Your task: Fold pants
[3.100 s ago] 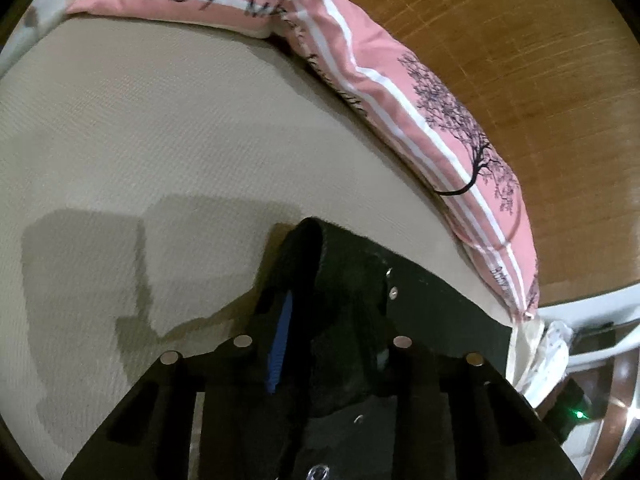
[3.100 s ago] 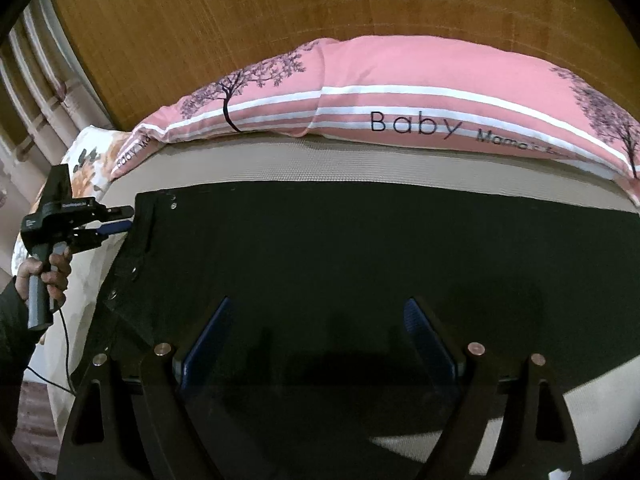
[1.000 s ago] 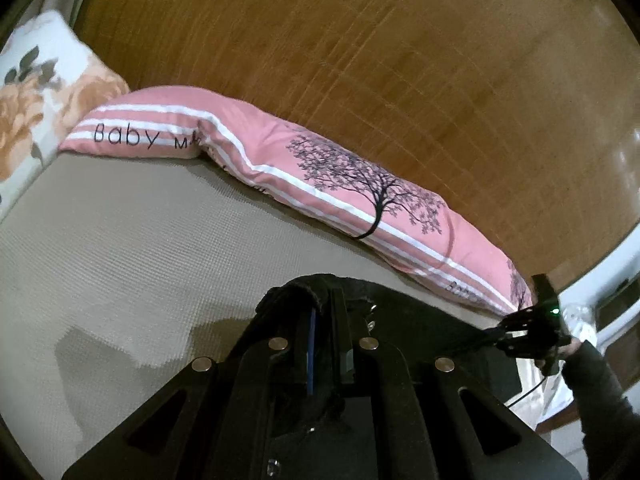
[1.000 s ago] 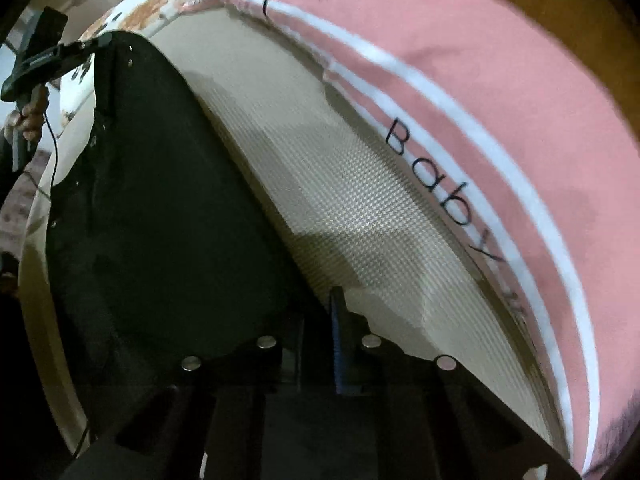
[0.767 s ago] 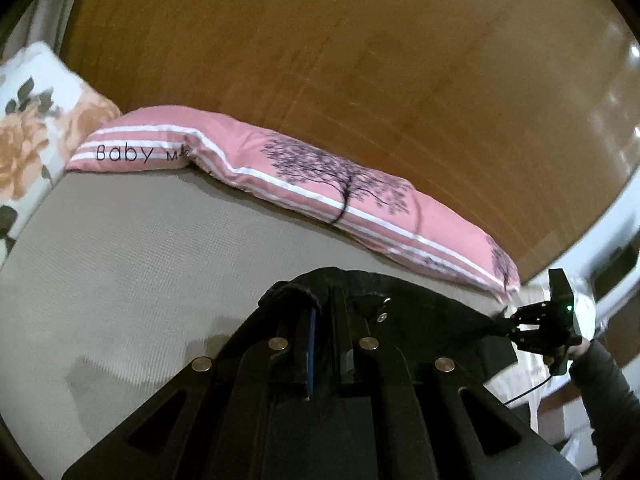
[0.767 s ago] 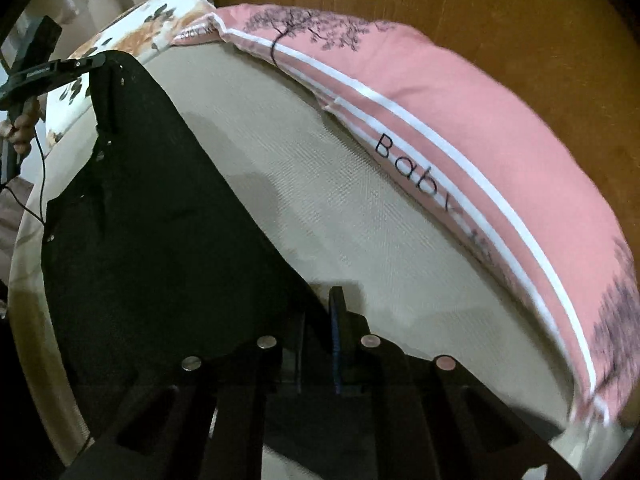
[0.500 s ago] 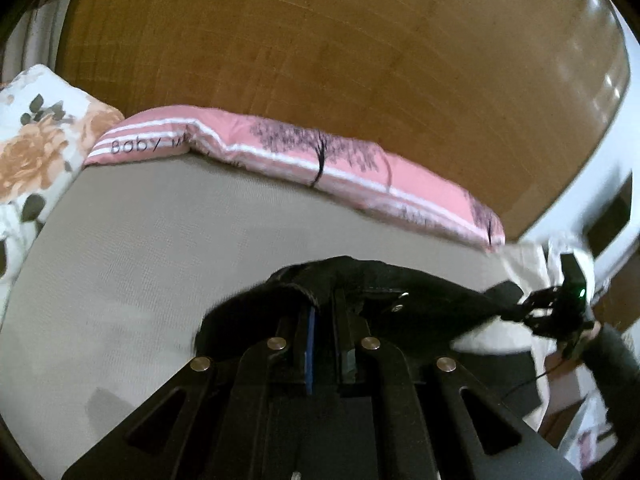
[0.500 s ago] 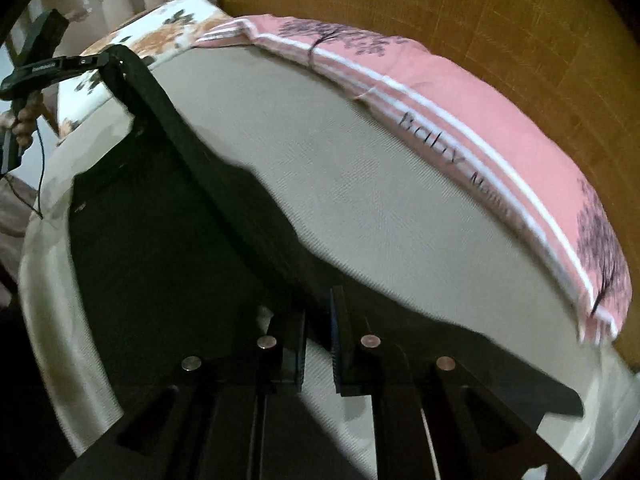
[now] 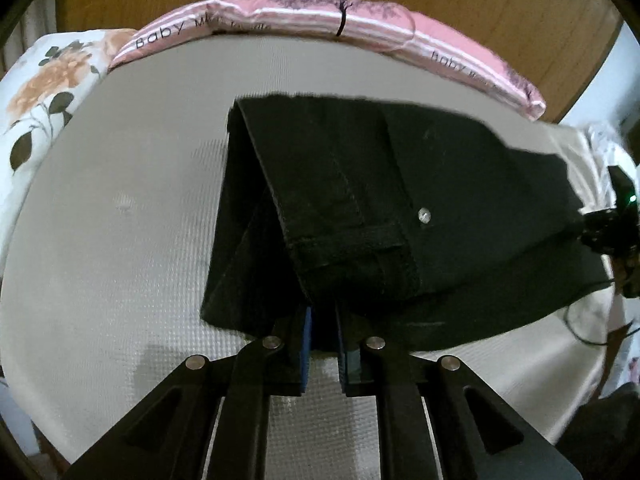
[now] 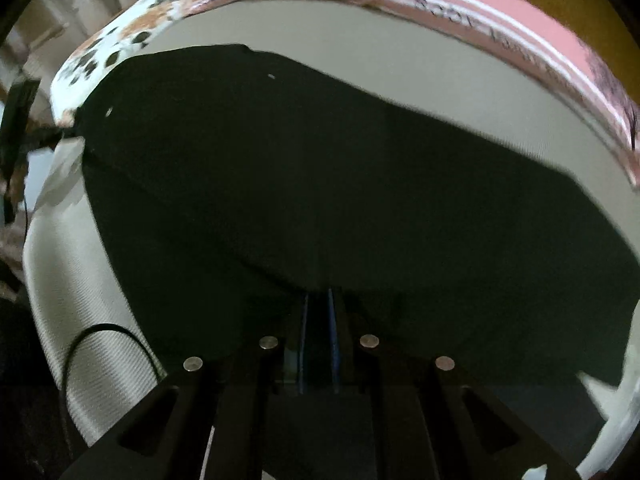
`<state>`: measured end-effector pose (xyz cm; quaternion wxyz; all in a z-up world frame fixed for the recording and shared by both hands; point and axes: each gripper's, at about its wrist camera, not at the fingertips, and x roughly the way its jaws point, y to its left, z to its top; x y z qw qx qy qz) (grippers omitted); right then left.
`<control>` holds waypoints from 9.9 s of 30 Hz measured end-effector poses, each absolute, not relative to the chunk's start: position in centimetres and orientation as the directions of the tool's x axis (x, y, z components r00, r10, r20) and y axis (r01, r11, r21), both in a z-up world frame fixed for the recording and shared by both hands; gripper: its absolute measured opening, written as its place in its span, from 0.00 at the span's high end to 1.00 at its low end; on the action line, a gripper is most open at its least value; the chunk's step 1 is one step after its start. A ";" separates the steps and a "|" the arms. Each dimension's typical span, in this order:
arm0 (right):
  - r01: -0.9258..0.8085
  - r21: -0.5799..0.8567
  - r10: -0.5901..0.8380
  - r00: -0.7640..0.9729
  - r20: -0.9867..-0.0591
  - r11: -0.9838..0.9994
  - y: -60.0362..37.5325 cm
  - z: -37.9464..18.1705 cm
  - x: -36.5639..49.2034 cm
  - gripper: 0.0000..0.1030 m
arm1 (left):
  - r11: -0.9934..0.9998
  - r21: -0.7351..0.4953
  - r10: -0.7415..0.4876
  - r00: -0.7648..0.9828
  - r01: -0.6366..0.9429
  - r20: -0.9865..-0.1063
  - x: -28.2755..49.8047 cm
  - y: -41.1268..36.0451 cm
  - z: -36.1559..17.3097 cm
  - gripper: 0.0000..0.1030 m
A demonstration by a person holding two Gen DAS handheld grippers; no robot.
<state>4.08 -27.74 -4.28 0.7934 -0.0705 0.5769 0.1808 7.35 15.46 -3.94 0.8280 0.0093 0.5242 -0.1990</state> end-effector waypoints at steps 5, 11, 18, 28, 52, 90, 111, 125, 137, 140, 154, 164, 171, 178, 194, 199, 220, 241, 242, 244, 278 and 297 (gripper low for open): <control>-0.317 0.068 0.171 0.311 -0.935 0.946 -27.2 -4.5 3.6 0.82 | 0.937 -0.184 -0.295 0.388 0.297 -0.874 7.0 15.5 -3.8 0.80; -0.216 0.118 0.199 0.401 -0.894 0.969 -27.2 -2.0 1.2 0.52 | 0.940 -0.295 -0.341 0.412 0.173 -0.845 5.3 17.4 -1.9 0.50; -0.048 0.336 0.323 0.433 -0.842 0.941 -28.6 -2.3 -1.2 0.51 | 0.781 -0.624 -0.585 0.360 0.009 -0.727 4.8 18.0 -2.8 0.49; 0.192 0.531 0.383 0.501 -0.776 0.825 -31.4 -5.5 -3.2 0.50 | 0.691 -0.701 -0.601 0.399 -0.177 -0.692 6.8 18.2 -5.6 0.56; 0.338 0.570 0.233 0.671 -0.704 0.749 -36.6 -3.3 -1.3 0.94 | 0.818 -0.562 -0.503 0.321 -0.123 -0.802 10.2 17.1 -4.5 0.82; 0.460 0.629 0.307 0.597 -0.741 0.627 -36.3 -7.1 -9.4 0.69 | 0.934 -0.224 -0.323 0.390 0.279 -0.862 4.3 9.8 2.2 0.68; 0.584 0.620 0.130 0.665 -0.736 0.523 -47.9 -6.0 -12.2 0.66 | 0.543 -0.213 -0.462 0.077 0.812 -0.884 -3.0 -18.2 -2.7 0.67; 0.673 0.546 0.007 0.626 -0.779 0.499 -55.4 -6.2 -11.7 0.68 | 0.489 -0.189 -0.442 0.055 0.851 -0.895 -4.9 -21.1 -4.5 0.67; 0.672 0.588 0.042 0.642 -0.766 0.451 -57.2 -7.5 -9.9 0.87 | 0.507 -0.176 -0.447 0.083 0.844 -0.891 -4.7 -22.0 -4.9 0.67; 0.665 0.593 0.050 0.645 -0.762 0.455 -57.6 -7.4 -9.4 0.92 | 0.513 -0.162 -0.446 0.100 0.843 -0.889 -4.8 -22.2 -5.2 0.68; 0.474 0.724 0.097 0.801 -0.591 0.501 -56.5 3.3 -6.8 0.95 | 0.530 -0.151 -0.456 0.130 0.834 -0.880 -4.4 -22.0 -5.2 0.75; 0.434 0.711 0.046 0.836 -0.547 0.554 -54.8 9.5 -9.4 0.96 | 0.520 -0.144 -0.507 0.168 0.842 -0.846 -4.6 -21.4 -3.3 0.96; 0.400 0.712 0.021 0.864 -0.503 0.577 -53.1 12.6 -12.0 0.96 | 0.519 -0.179 -0.577 0.188 0.836 -0.795 -3.5 -19.2 -0.2 0.97; 0.410 0.690 0.029 0.849 -0.528 0.596 -51.5 13.2 -14.3 0.96 | 0.529 -0.207 -0.611 0.200 0.823 -0.766 -2.8 -18.1 1.1 0.97; 0.339 0.682 0.413 0.596 -0.689 0.648 -42.2 -0.3 -9.5 0.96 | 0.535 -0.156 -0.469 0.139 0.830 -0.872 -3.6 -21.5 -4.4 0.97; 0.344 0.683 0.438 0.567 -0.698 0.644 -41.6 -2.7 -9.8 0.93 | 0.558 -0.187 -0.460 0.113 0.809 -0.881 -3.0 -21.4 -5.5 0.97; 0.670 0.698 0.227 0.661 -0.716 0.250 -51.0 -9.1 -17.0 0.81 | 0.563 -0.188 -0.459 0.116 0.805 -0.881 -3.0 -21.3 -5.7 0.96; 0.698 0.645 0.011 0.676 -0.737 0.311 -60.6 -5.9 -8.1 0.94 | 0.564 -0.192 -0.464 0.116 0.804 -0.878 -3.2 -21.3 -5.8 0.96; 0.700 0.634 0.012 0.668 -0.744 0.327 -60.3 -5.6 -8.4 0.94 | 0.564 -0.193 -0.465 0.116 0.803 -0.877 -3.2 -21.3 -5.8 0.96; 0.713 0.593 0.004 0.638 -0.770 0.374 -59.6 -4.4 -8.8 0.91 | 0.564 -0.194 -0.466 0.116 0.803 -0.877 -3.2 -21.3 -5.8 0.96; 0.753 0.625 -0.008 0.640 -0.769 0.207 -59.8 -5.1 -10.5 0.96 | 0.558 -0.228 -0.502 0.106 0.798 -0.858 -3.1 -20.8 -6.1 0.95; 0.800 0.418 -0.092 0.500 -0.861 0.431 -59.8 -3.3 -7.5 0.67 | 0.561 -0.264 -0.525 0.091 0.784 -0.846 -2.8 -20.5 -6.3 0.95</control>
